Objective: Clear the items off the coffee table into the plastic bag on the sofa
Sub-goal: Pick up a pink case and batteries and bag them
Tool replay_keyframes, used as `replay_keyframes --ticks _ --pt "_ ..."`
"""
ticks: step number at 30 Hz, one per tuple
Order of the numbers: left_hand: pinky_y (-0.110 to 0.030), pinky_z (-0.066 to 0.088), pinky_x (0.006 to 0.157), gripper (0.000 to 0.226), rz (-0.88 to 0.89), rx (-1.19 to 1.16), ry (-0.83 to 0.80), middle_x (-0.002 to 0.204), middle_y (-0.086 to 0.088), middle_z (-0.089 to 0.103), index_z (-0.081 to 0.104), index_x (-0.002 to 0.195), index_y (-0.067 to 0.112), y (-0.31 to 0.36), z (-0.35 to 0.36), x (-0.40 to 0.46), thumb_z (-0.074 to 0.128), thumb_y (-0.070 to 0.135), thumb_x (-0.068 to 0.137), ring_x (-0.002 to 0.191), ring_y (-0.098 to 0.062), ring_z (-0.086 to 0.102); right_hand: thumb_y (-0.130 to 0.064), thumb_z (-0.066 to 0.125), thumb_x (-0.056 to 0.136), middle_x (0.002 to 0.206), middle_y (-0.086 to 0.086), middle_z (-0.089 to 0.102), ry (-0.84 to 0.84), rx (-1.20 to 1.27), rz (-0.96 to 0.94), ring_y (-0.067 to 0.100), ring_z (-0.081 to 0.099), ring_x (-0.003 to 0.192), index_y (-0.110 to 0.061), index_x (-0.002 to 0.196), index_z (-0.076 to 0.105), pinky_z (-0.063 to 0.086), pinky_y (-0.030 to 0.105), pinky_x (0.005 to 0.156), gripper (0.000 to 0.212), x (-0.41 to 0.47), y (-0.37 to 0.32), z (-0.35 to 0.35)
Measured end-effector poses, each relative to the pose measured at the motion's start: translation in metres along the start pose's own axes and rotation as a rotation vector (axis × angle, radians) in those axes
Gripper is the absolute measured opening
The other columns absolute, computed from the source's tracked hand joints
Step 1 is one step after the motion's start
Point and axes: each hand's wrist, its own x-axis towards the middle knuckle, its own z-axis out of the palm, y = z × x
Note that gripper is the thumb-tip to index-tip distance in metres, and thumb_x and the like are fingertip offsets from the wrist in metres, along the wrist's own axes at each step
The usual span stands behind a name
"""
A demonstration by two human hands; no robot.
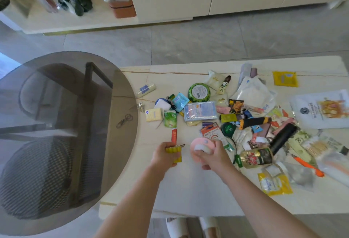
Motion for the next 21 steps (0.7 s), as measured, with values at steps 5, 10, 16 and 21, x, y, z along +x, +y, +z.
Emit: replay_keyframes --ticks 5,10,16,21 --pt "-0.027 0.052 0.063 0.032 0.008 -0.063 -0.070 0.089 -0.003 0.054 0.054 0.106 0.014 0.026 0.015 -0.074 0.065 -0.005 0.083 0.073 -0.016 0.056 -0.016 0.072 0.081 0.120 0.007 0.046 0.072 0.228 0.015 0.027 0.057 0.101 -0.016 0.122 0.038 0.058 0.029 0.059 0.053 -0.063 -0.004 -0.039" --pt "-0.030 0.055 0.068 0.036 0.060 -0.008 -0.158 0.107 -0.010 0.055 0.054 0.112 0.015 0.049 0.036 -0.139 0.069 0.001 0.082 0.085 -0.021 0.058 -0.009 0.068 0.083 0.119 0.008 0.044 0.137 0.449 0.054 0.027 0.053 0.104 -0.020 0.120 0.037 0.058 0.038 0.070 0.050 -0.132 -0.004 -0.082" --pt "-0.031 0.055 0.070 0.036 0.073 0.084 -0.255 0.101 -0.007 0.055 0.052 0.114 0.016 0.062 0.083 -0.209 0.065 -0.001 0.084 0.080 -0.018 0.058 -0.004 0.064 0.085 0.106 0.004 0.051 0.275 0.649 0.028 0.027 0.057 0.095 -0.018 0.125 0.040 0.056 0.047 0.079 0.049 -0.212 0.013 -0.147" --pt "-0.027 0.056 0.062 0.037 0.111 0.221 -0.373 0.094 -0.005 0.058 0.052 0.117 0.013 0.068 0.144 -0.265 0.064 0.000 0.085 0.074 -0.016 0.060 -0.008 0.064 0.086 0.087 0.007 0.058 0.418 0.758 0.008 0.036 0.061 0.085 -0.009 0.123 0.051 0.054 0.052 0.083 0.039 -0.266 0.040 -0.211"
